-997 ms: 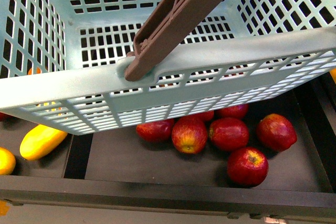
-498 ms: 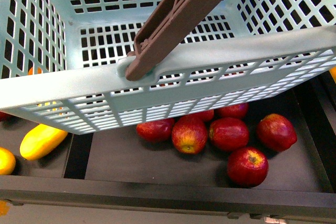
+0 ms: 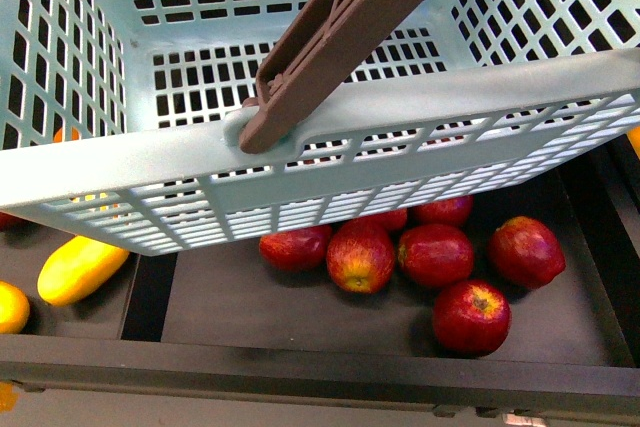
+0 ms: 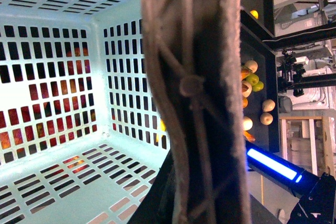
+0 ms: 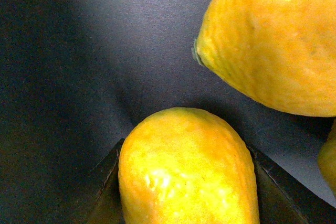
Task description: Pick lemon and mango into basket
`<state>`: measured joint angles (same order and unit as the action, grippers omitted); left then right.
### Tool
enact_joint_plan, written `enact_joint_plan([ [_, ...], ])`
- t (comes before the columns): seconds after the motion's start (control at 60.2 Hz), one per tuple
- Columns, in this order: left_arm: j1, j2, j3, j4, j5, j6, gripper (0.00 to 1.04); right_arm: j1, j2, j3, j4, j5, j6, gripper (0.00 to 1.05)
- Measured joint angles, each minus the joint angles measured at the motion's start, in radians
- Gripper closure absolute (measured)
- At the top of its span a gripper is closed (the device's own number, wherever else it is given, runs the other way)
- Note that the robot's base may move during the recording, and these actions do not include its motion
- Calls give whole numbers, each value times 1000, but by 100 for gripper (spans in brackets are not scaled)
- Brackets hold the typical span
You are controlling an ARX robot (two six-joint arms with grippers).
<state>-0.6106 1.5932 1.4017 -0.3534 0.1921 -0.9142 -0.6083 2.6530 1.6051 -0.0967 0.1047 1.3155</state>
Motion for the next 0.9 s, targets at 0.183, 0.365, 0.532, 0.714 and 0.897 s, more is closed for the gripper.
enact_joint_plan([
  [0.183, 0, 0, 0, 0, 0, 0, 100, -5, -122, -148, 85, -33, -98, 50],
  [0.365, 0, 0, 0, 0, 1, 0, 100, -2, -380, -353, 198, -123, -221, 50],
  [0.532, 0, 0, 0, 0, 1, 0, 100, 24, -751, -599, 211, -247, -345, 50],
  [0.714, 0, 0, 0, 0, 1, 0, 100, 195, -1313, -824, 114, -261, -510, 50],
  [0.897, 0, 0, 0, 0, 0, 0, 100, 401, -1544, -827, 29, -164, -521, 50],
])
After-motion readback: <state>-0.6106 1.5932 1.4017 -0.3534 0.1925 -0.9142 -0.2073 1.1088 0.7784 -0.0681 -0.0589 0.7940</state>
